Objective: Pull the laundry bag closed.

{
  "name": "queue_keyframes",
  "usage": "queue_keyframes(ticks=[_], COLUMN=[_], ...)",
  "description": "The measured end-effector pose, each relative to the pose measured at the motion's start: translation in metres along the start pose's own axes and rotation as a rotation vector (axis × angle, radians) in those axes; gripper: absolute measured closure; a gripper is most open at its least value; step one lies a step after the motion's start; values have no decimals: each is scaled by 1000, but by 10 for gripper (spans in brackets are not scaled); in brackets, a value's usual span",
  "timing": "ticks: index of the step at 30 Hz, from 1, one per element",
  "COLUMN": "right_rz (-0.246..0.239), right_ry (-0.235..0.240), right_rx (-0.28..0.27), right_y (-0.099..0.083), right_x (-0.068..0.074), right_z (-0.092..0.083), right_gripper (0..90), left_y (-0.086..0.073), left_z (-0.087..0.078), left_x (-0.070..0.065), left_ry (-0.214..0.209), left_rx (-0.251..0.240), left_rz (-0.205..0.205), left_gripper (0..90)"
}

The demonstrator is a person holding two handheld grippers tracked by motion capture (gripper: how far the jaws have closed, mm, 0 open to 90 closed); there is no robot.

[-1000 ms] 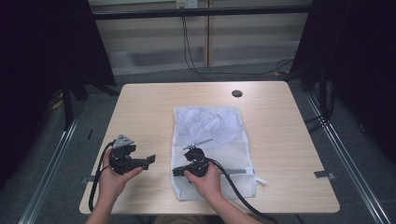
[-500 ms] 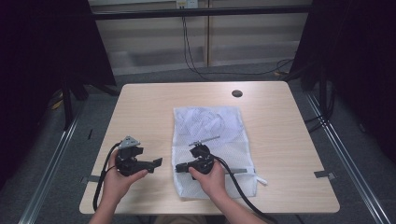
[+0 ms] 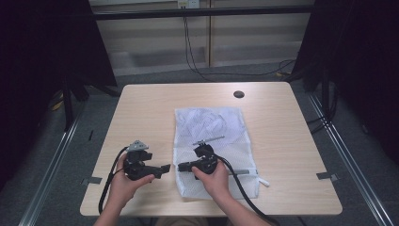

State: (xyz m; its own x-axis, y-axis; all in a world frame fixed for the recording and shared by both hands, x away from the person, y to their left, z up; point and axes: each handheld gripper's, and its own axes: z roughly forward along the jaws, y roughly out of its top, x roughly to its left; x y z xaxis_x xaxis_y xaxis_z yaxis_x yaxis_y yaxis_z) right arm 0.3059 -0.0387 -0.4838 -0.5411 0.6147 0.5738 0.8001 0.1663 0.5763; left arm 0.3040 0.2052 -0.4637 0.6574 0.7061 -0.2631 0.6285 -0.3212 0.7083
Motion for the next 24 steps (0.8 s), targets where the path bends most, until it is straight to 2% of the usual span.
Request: queue_keyframes(ticks=[3, 7, 8, 10, 15, 24], right_rz=[2, -5, -6, -4, -4, 1], right_ry=[-1, -4, -5, -7, -3, 5], right_rx=[-3, -6, -8, -12, -20, -26], right_y=[1, 1, 2, 2, 4, 4], right_x=[0, 0, 0, 0, 0, 0], right_z=[-1, -3, -3, -4, -7, -8], right_gripper=[863, 863, 863, 863, 863, 864], left_y=[0, -1, -1, -2, -3, -5], left_z=[2, 4, 4, 6, 7, 12], left_x=[-2, -4, -3, -5, -6, -7], left_ry=[-9, -29, -35, -51, -88, -138], left_rx=[8, 14, 25, 19, 17, 52], left_rz=[3, -17, -6, -29, -54, -95], left_gripper=[51, 51, 51, 51, 52, 66])
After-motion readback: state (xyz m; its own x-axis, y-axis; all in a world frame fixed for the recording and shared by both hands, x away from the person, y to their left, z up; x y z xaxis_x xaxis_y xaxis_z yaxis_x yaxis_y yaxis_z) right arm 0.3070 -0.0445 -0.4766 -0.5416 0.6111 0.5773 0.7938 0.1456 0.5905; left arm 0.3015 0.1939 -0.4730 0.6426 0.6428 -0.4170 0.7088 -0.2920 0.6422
